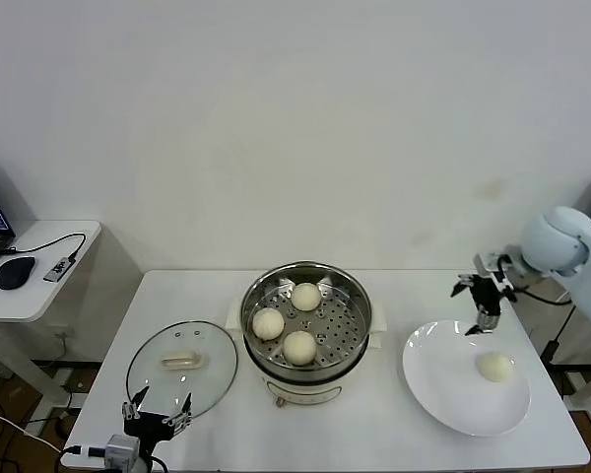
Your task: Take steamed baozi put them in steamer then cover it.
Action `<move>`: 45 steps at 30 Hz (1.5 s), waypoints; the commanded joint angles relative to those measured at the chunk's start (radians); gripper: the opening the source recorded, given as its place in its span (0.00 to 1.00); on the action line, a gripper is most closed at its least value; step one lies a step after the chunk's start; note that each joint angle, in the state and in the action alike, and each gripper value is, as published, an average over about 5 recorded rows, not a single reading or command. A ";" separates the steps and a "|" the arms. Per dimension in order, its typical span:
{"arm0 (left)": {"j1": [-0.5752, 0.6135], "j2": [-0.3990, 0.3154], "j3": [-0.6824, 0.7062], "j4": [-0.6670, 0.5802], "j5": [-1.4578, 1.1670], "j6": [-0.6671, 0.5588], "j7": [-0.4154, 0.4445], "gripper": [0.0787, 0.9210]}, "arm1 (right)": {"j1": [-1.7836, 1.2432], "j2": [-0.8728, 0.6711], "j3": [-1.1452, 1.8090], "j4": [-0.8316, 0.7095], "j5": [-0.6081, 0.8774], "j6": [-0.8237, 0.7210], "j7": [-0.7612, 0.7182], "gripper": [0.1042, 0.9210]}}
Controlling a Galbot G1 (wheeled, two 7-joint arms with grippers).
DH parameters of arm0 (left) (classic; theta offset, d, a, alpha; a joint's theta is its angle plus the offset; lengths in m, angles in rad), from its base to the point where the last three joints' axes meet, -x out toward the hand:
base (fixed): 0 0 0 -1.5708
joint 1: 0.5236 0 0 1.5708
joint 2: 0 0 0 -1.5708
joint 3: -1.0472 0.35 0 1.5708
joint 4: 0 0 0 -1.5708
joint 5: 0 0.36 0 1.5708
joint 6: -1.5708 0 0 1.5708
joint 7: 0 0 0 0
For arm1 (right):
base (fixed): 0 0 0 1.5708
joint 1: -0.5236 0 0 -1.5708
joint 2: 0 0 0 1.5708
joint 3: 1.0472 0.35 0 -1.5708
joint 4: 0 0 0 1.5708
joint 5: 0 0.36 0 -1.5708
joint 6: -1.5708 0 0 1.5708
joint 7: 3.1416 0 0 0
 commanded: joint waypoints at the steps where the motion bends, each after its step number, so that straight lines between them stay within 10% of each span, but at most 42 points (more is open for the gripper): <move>1: -0.003 0.002 -0.001 0.006 -0.001 0.003 0.002 0.88 | -0.196 -0.005 0.145 -0.119 -0.076 -0.030 0.049 0.88; 45: -0.009 0.003 -0.003 0.035 0.006 0.010 0.003 0.88 | -0.388 0.065 0.253 -0.214 -0.254 0.099 0.086 0.88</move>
